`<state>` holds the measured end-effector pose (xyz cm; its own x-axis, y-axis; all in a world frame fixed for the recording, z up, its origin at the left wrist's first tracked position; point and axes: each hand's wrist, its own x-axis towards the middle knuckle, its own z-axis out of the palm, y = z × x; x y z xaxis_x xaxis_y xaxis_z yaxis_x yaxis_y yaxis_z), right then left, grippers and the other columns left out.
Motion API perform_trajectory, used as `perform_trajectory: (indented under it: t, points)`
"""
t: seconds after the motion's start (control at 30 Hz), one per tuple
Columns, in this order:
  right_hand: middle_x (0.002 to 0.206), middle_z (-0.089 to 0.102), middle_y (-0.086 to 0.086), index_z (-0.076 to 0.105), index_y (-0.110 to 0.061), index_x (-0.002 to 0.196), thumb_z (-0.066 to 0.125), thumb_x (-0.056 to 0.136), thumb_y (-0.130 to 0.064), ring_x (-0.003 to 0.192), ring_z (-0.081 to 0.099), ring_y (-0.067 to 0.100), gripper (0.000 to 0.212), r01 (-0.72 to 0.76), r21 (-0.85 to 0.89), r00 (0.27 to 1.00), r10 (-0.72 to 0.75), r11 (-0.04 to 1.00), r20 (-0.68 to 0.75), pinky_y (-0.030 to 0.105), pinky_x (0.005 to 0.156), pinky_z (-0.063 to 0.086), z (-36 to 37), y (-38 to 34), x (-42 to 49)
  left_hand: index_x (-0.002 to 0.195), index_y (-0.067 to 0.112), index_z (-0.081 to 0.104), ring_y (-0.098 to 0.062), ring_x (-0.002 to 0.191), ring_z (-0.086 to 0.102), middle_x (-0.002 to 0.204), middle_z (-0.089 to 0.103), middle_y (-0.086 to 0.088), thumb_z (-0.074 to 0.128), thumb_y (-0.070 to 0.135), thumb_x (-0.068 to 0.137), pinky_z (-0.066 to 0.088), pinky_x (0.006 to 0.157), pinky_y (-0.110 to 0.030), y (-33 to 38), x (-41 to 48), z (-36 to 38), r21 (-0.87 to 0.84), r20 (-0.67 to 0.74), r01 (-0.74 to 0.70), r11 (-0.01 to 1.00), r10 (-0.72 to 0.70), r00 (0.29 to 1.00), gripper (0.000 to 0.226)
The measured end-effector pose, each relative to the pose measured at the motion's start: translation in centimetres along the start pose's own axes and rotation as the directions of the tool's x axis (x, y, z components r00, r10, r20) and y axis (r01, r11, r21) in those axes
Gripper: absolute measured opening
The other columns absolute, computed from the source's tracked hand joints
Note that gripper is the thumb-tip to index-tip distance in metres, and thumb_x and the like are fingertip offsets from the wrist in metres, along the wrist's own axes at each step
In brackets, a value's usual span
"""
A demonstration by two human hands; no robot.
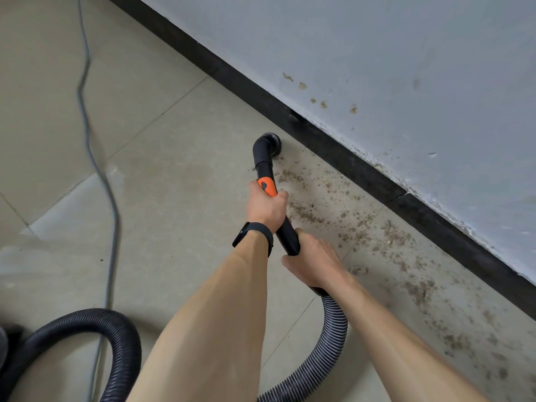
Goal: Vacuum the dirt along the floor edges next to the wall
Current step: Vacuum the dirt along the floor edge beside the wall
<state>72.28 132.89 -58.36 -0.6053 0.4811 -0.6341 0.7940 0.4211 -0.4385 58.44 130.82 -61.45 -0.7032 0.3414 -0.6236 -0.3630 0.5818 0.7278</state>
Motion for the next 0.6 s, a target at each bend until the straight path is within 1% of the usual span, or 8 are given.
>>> perform_trajectory:
  t: [0.07, 0.17, 0.27, 0.37, 0.43, 0.53, 0.6]
  points:
    - [0.08, 0.063, 0.003, 0.048, -0.022, 0.093, 0.059, 0.082, -0.026, 0.075, 0.061, 0.028, 0.016, -0.009, 0.017, 1.0, 0.009, 1.0, -0.008, 0.039, 0.068, 0.05, -0.1, 0.3, 0.1, 0.107, 0.021, 0.037, -0.041, 0.075, 0.067, 0.086, 0.051, -0.007, 0.058, 0.024, 0.081, 0.059, 0.069, -0.057, 0.2, 0.1, 0.5, 0.008, 0.018, -0.008, 1.0, 0.008, 1.0, 0.033]
    - [0.081, 0.064, 0.004, 0.048, -0.022, 0.092, 0.059, 0.083, -0.026, 0.076, 0.061, 0.028, 0.015, -0.026, 0.041, 0.999, 0.027, 0.999, -0.024, 0.04, 0.068, 0.05, -0.3, 0.8, 0.2, 0.106, 0.021, 0.038, -0.036, 0.071, 0.063, 0.085, 0.05, -0.007, 0.058, 0.024, 0.08, 0.06, 0.069, -0.056, 0.6, 0.0, 1.1, 0.021, 0.038, -0.015, 1.0, 0.015, 0.999, 0.033]
    - [0.083, 0.065, 0.003, 0.049, -0.024, 0.094, 0.059, 0.082, -0.028, 0.078, 0.061, 0.028, 0.017, -0.046, 0.054, 0.998, 0.047, 0.997, -0.03, 0.04, 0.071, 0.052, -0.4, 1.2, 0.4, 0.107, 0.021, 0.038, -0.04, 0.076, 0.066, 0.086, 0.05, -0.007, 0.058, 0.023, 0.079, 0.06, 0.068, -0.056, 1.0, 0.0, 1.7, 0.024, 0.06, -0.016, 1.0, 0.014, 0.998, 0.034]
    - [0.082, 0.065, 0.001, 0.05, -0.027, 0.093, 0.06, 0.08, -0.029, 0.076, 0.06, 0.023, 0.017, -0.06, 0.086, 0.998, 0.063, 0.995, -0.031, 0.038, 0.066, 0.05, -0.8, 1.4, 0.9, 0.11, 0.019, 0.038, -0.043, 0.081, 0.069, 0.088, 0.052, -0.006, 0.059, 0.025, 0.083, 0.06, 0.07, -0.055, 1.7, -0.1, 1.9, 0.045, 0.087, -0.026, 0.999, 0.022, 0.996, 0.035]
    - [0.082, 0.065, -0.001, 0.05, -0.029, 0.093, 0.061, 0.08, -0.03, 0.076, 0.061, 0.022, 0.017, -0.061, 0.1, 0.998, 0.064, 0.993, -0.03, 0.036, 0.062, 0.047, -1.1, 1.3, 1.0, 0.115, 0.019, 0.038, -0.04, 0.081, 0.069, 0.09, 0.053, -0.007, 0.059, 0.026, 0.084, 0.06, 0.071, -0.052, 2.3, -0.1, 1.8, 0.053, 0.096, -0.032, 0.998, 0.026, 0.995, 0.038]
    - [0.082, 0.066, -0.001, 0.052, -0.029, 0.094, 0.061, 0.079, -0.03, 0.076, 0.063, 0.022, 0.018, -0.061, 0.089, 0.998, 0.063, 0.994, -0.019, 0.035, 0.062, 0.047, -1.4, 1.0, 0.9, 0.119, 0.018, 0.038, -0.035, 0.079, 0.067, 0.091, 0.053, -0.006, 0.058, 0.026, 0.086, 0.059, 0.068, -0.046, 2.6, -0.2, 1.3, 0.071, 0.116, -0.034, 0.997, 0.026, 0.993, 0.039]
    - [0.082, 0.067, -0.001, 0.051, -0.028, 0.093, 0.061, 0.078, -0.03, 0.076, 0.064, 0.023, 0.017, -0.045, 0.07, 0.999, 0.046, 0.996, -0.003, 0.035, 0.063, 0.048, -1.6, 0.3, 0.8, 0.116, 0.019, 0.039, -0.038, 0.083, 0.068, 0.091, 0.053, -0.007, 0.057, 0.026, 0.083, 0.06, 0.072, -0.051, 2.5, -0.4, 0.6, 0.022, 0.109, -0.012, 1.0, 0.01, 0.994, 0.038]
